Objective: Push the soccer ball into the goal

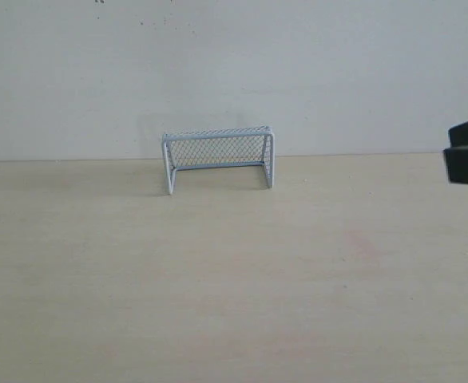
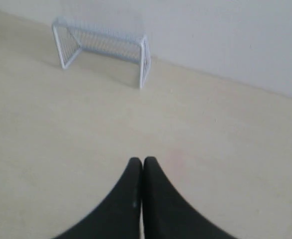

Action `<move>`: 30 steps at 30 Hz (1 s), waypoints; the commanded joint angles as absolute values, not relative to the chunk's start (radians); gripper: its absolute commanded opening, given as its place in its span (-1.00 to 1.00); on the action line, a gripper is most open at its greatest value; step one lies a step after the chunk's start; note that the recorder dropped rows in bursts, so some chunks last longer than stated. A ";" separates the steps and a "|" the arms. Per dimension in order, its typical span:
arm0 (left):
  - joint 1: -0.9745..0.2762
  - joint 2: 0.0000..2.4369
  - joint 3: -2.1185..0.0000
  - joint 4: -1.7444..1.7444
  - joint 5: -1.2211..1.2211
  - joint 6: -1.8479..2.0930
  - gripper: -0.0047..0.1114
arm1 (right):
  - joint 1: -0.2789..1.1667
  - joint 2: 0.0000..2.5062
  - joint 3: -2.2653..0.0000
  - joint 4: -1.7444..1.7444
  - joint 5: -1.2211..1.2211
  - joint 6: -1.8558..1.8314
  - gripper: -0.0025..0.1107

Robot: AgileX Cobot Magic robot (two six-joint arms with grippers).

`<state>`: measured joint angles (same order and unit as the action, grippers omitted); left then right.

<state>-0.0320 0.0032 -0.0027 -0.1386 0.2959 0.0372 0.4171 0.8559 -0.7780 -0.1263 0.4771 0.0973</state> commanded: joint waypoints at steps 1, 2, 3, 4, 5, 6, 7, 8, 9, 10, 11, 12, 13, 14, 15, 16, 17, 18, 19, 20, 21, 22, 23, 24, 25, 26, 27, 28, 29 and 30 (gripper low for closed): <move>-0.030 0.000 0.000 -0.142 0.296 0.029 -0.84 | 0.375 0.688 -0.770 -0.086 0.453 0.099 -0.96; -0.030 0.000 0.000 -0.142 0.296 0.029 -0.84 | 0.349 0.645 -0.757 -0.084 0.451 0.099 -0.96; -0.030 0.000 0.000 -0.142 0.296 0.029 -0.84 | 0.320 0.610 -0.743 -0.084 0.449 0.099 -0.96; -0.030 0.000 0.000 -0.142 0.296 0.029 -0.84 | 0.288 0.567 -0.720 -0.084 0.449 0.099 -0.96; -0.030 0.000 0.000 -0.142 0.296 0.029 -0.84 | 0.254 0.524 -0.692 -0.084 0.446 0.099 -0.96; -0.030 0.000 0.000 -0.142 0.296 0.029 -0.84 | 0.225 0.481 -0.666 -0.088 0.444 0.099 -0.96; -0.030 0.000 0.000 -0.142 0.296 0.029 -0.84 | 0.188 0.438 -0.629 -0.088 0.433 0.099 -0.96; -0.030 0.000 0.000 -0.142 0.296 0.029 -0.84 | 0.153 0.395 -0.588 -0.088 0.421 0.099 -0.96; -0.030 0.000 0.000 -0.142 0.296 0.029 -0.84 | 0.118 0.353 -0.546 -0.084 0.401 0.099 -0.96; -0.030 0.000 0.000 -0.142 0.296 0.029 -0.84 | 0.093 0.321 -0.500 -0.081 0.382 0.099 -0.96; -0.030 0.000 0.000 -0.142 0.296 0.029 -0.84 | 0.064 0.282 -0.456 -0.073 0.359 0.099 -0.96; -0.030 0.000 0.000 -0.142 0.296 0.029 -0.84 | 0.037 0.244 -0.414 -0.059 0.343 0.099 -0.96; -0.030 0.000 0.000 -0.142 0.296 0.029 -0.84 | 0.014 0.216 -0.384 -0.049 0.339 0.099 -0.96; -0.030 0.000 0.000 -0.142 0.296 0.029 -0.84 | -0.005 0.183 -0.348 -0.041 0.339 0.099 -0.96; -0.030 0.000 0.000 -0.142 0.296 0.029 -0.84 | -0.020 0.152 -0.315 -0.036 0.341 0.099 -0.96; -0.030 0.000 0.000 -0.142 0.296 0.029 -0.84 | -0.028 0.123 -0.289 -0.036 0.341 0.099 -0.96; -0.030 0.000 0.000 -0.142 0.296 0.029 -0.84 | -0.030 0.096 -0.257 -0.036 0.341 0.099 -0.96; -0.030 0.000 0.000 -0.142 0.296 0.029 -0.84 | -0.030 0.070 -0.227 -0.036 0.341 0.099 -0.96; -0.030 0.000 0.000 -0.142 0.296 0.029 -0.84 | -0.030 0.051 -0.197 -0.036 0.341 0.099 -0.96; -0.030 0.000 0.000 -0.142 0.296 0.029 -0.84 | -0.030 0.027 -0.168 -0.036 0.341 0.099 -0.96; -0.030 0.000 0.000 -0.142 0.296 0.029 -0.84 | -0.030 0.005 -0.139 -0.034 0.341 0.099 -0.96; -0.030 0.000 0.000 -0.142 0.296 0.029 -0.84 | -0.030 0.000 -0.117 -0.032 0.341 0.099 -0.96; -0.030 0.000 0.000 -0.142 0.296 0.029 -0.84 | -0.030 0.000 -0.091 -0.032 0.341 0.099 -0.96; -0.030 0.000 0.000 -0.142 0.296 0.029 -0.84 | -0.030 0.000 -0.068 -0.032 0.341 0.099 -0.96; -0.030 0.000 0.000 -0.142 0.296 0.029 -0.84 | -0.030 0.000 -0.052 -0.032 0.339 0.099 -0.96; -0.030 0.000 0.000 -0.142 0.296 0.029 -0.84 | -0.030 0.000 -0.032 -0.032 0.339 0.097 -0.96; -0.030 0.000 0.000 -0.142 0.296 0.029 -0.84 | -0.030 0.000 -0.009 -0.036 0.331 0.095 -0.96; -0.030 0.000 0.000 -0.142 0.296 0.029 -0.84 | -0.030 0.000 0.000 -0.039 0.326 0.095 -0.96; -0.030 0.000 0.000 -0.142 0.296 0.029 -0.84 | -0.030 0.000 0.000 -0.039 0.326 0.095 -0.96; -0.030 0.000 0.000 -0.142 0.296 0.029 -0.84 | -0.030 0.000 0.000 -0.043 0.329 0.095 -0.96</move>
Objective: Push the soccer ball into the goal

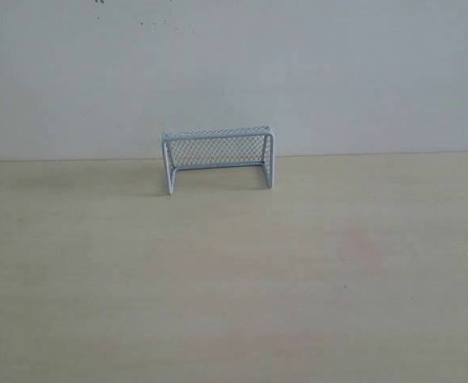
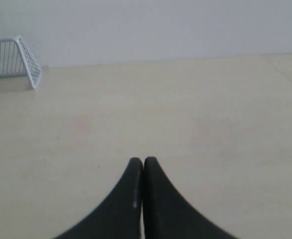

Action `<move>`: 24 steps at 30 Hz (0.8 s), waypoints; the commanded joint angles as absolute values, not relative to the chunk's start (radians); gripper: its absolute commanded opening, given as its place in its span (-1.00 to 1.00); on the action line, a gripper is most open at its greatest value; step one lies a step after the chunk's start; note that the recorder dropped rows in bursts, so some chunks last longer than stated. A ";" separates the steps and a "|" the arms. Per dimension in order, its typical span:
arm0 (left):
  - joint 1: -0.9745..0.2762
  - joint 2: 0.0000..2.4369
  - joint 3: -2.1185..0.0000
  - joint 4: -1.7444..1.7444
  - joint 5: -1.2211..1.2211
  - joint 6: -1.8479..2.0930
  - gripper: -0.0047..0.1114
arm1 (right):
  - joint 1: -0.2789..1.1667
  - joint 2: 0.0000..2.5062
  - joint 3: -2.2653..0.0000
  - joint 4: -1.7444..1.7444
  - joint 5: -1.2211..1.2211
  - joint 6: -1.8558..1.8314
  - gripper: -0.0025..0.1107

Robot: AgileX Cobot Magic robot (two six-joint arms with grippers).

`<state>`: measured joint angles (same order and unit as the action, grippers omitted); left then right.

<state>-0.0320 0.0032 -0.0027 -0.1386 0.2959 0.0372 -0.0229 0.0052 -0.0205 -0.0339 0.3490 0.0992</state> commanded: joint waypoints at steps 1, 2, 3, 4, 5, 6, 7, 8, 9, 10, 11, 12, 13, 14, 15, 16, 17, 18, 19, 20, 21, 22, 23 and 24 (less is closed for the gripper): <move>-0.030 0.000 0.000 -0.142 0.296 0.029 -0.84 | -0.030 0.000 0.000 -0.044 0.331 0.095 -0.96; -0.030 0.000 0.000 -0.142 0.296 0.029 -0.84 | -0.030 0.000 0.000 -0.044 0.331 0.092 -0.96; -0.030 0.000 0.000 -0.142 0.296 0.029 -0.84 | -0.030 0.000 0.000 -0.044 0.331 0.092 -0.96; -0.030 0.000 0.000 -0.142 0.296 0.029 -0.84 | -0.030 0.000 0.000 -0.044 0.331 0.093 -0.96; -0.030 0.000 0.000 -0.142 0.296 0.029 -0.84 | -0.030 0.000 0.000 -0.044 0.331 0.093 -0.96; -0.030 0.000 0.000 -0.142 0.296 0.029 -0.84 | -0.030 0.000 0.000 -0.044 0.326 0.095 -0.96; -0.030 0.000 0.000 -0.142 0.296 0.029 -0.84 | -0.026 0.000 0.000 -0.044 0.326 0.095 -0.96; -0.030 0.000 0.000 -0.142 0.296 0.029 -0.84 | -0.024 0.000 0.000 -0.042 0.326 0.095 -0.96; -0.030 0.000 0.000 -0.142 0.296 0.029 -0.84 | -0.014 0.000 0.000 -0.042 0.326 0.092 -0.96; -0.030 0.000 0.000 -0.142 0.296 0.029 -0.84 | -0.004 0.000 0.000 -0.042 0.326 0.083 -0.96; -0.030 0.000 0.000 -0.142 0.296 0.029 -0.84 | 0.005 0.000 0.000 -0.040 0.326 0.070 -0.96; -0.030 0.000 0.000 -0.142 0.296 0.029 -0.84 | 0.014 0.000 0.000 -0.040 0.326 0.048 -0.96; -0.030 0.000 0.000 -0.142 0.296 0.029 -0.84 | 0.022 0.000 0.000 -0.040 0.326 0.022 -0.96; -0.030 0.000 0.000 -0.142 0.296 0.029 -0.84 | 0.024 0.000 0.000 -0.040 0.326 0.000 -0.96; -0.030 0.000 0.000 -0.142 0.296 0.029 -0.84 | 0.024 0.000 0.000 -0.040 0.326 -0.005 -0.96; -0.030 0.000 0.000 -0.142 0.296 0.029 -0.84 | 0.024 0.000 0.000 -0.038 0.326 -0.005 -0.96; -0.030 0.000 0.000 -0.142 0.296 0.029 -0.84 | 0.024 0.000 0.000 -0.030 0.326 0.000 -0.96; -0.030 0.000 0.000 -0.142 0.296 0.029 -0.84 | 0.024 0.000 0.000 -0.015 0.326 0.000 -0.96; -0.030 0.000 0.000 -0.142 0.296 0.029 -0.84 | 0.024 0.000 0.000 -0.007 0.326 0.000 -0.96; -0.030 0.000 0.000 -0.142 0.296 0.029 -0.84 | 0.024 0.000 0.000 -0.007 0.326 0.000 -0.96; -0.030 0.000 0.000 -0.142 0.296 0.029 -0.84 | 0.024 0.000 0.000 -0.007 0.326 0.000 -0.96; -0.030 0.000 0.000 -0.142 0.296 0.029 -0.84 | 0.024 0.000 0.000 -0.007 0.326 0.000 -0.96; -0.030 0.000 0.000 -0.142 0.296 0.029 -0.84 | 0.024 0.000 0.000 -0.007 0.326 0.000 -0.96; -0.030 0.000 0.000 -0.142 0.296 0.029 -0.84 | 0.024 0.000 0.000 -0.007 0.326 0.000 -0.96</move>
